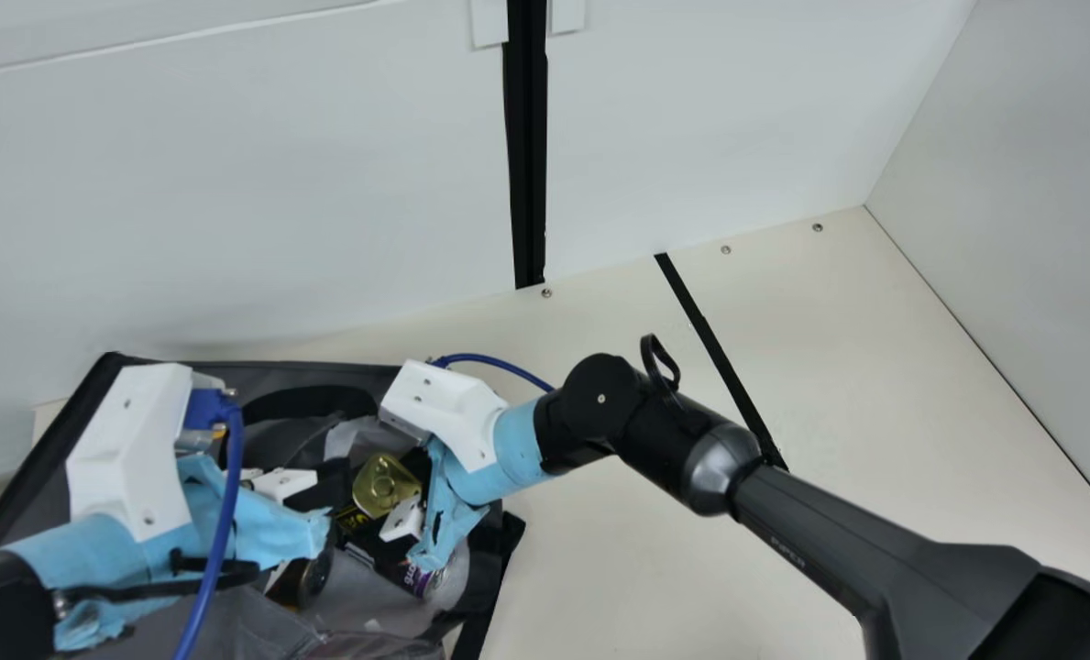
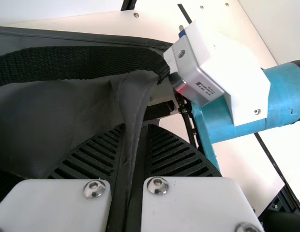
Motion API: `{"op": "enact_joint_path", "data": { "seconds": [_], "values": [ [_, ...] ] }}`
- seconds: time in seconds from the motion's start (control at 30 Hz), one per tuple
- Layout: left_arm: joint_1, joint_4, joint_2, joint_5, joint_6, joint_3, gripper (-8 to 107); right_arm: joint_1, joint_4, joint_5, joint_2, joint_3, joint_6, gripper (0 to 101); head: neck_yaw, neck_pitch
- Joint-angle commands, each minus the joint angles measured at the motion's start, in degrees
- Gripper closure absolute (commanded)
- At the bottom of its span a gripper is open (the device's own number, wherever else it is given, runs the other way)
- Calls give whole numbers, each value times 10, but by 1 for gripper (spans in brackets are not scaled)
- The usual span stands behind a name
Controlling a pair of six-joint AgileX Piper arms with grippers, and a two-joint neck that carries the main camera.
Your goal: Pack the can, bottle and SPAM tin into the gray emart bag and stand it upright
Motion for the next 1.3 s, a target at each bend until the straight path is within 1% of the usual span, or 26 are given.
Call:
{"op": "enact_joint_path", "data": {
  "seconds": [0.0, 0.37, 0.77, 0.8, 1.03, 1.27],
  "values": [
    [0, 0, 0, 0, 0, 0, 107, 1, -3, -4, 2, -2, 2, 85, -1, -13],
    [0, 0, 0, 0, 0, 0, 107, -3, -9, -3, 0, -6, 10, 48, -1, -13],
    [0, 0, 0, 0, 0, 0, 107, -5, -8, 1, -18, 5, 10, 8, -1, -13],
    [0, 0, 0, 0, 0, 0, 107, -5, -8, 1, -20, 6, 10, 6, -1, -13],
    [0, 0, 0, 0, 0, 0, 107, -9, -6, 8, -41, 18, 9, 6, -1, -13],
    [0, 0, 0, 0, 0, 0, 107, -23, -6, 22, -70, 34, 8, 6, -1, -13]
  ]
}}
